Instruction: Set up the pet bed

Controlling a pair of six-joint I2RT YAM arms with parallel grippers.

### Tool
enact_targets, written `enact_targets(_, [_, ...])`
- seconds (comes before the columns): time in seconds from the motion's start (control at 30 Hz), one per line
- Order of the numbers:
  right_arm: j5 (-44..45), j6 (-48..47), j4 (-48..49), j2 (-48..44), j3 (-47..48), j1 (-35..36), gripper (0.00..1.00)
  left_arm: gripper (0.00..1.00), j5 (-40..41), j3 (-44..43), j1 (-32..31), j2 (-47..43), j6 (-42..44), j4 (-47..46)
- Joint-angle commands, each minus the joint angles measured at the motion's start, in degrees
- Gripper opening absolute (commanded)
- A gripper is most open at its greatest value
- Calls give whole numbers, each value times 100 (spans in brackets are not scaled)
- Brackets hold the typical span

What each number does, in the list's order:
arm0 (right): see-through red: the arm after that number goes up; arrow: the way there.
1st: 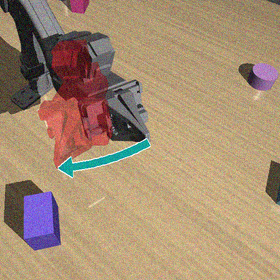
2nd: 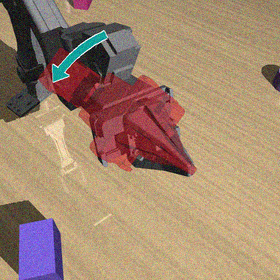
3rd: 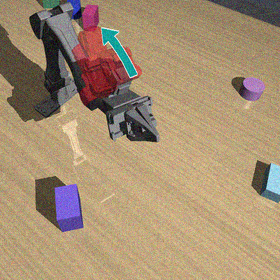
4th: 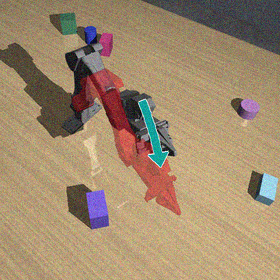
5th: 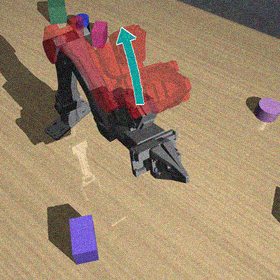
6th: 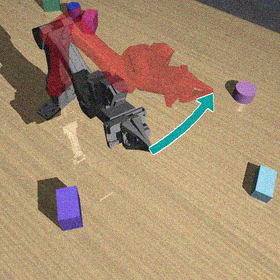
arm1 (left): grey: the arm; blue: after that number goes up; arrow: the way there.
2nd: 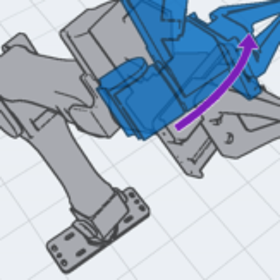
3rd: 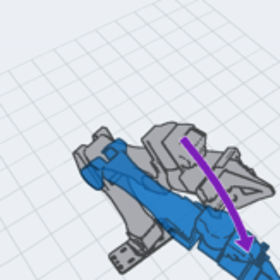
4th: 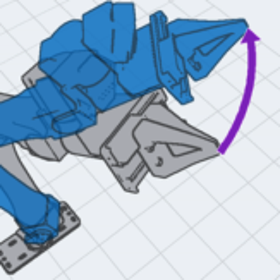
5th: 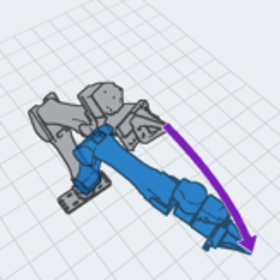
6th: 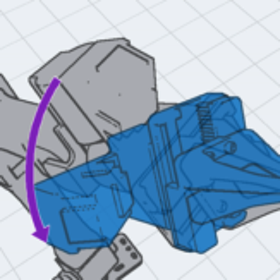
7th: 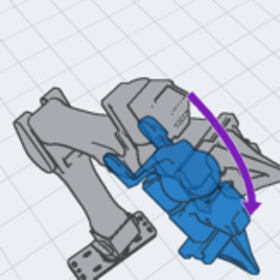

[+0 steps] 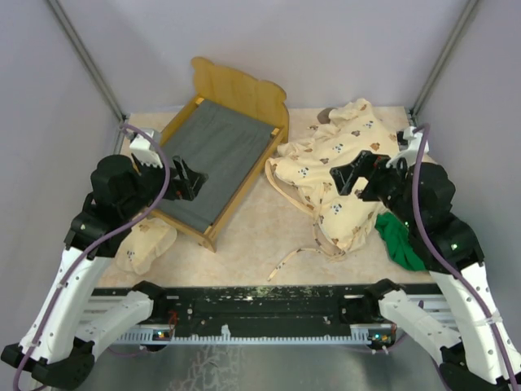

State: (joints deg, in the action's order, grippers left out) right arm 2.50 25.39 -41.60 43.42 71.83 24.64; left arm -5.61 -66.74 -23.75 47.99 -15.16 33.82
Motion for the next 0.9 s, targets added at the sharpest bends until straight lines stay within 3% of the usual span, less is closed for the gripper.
enact_targets(0.0, [107, 80, 421, -165, -144, 76, 98, 100, 82, 84, -32, -44, 157, -106])
enact_targets(0.33, [535, 308, 763, -119, -1003, 76, 98, 100, 573, 592, -25, 467, 82, -224])
enact_targets(0.63, [1220, 390, 878, 740, -1230, 76, 95, 89, 713, 832, -25, 1770, 240, -181])
enact_targets(0.87, [2446, 756, 959, 1533, -1230, 60, 94, 84, -537, 979, -32, 2627, 245, -666])
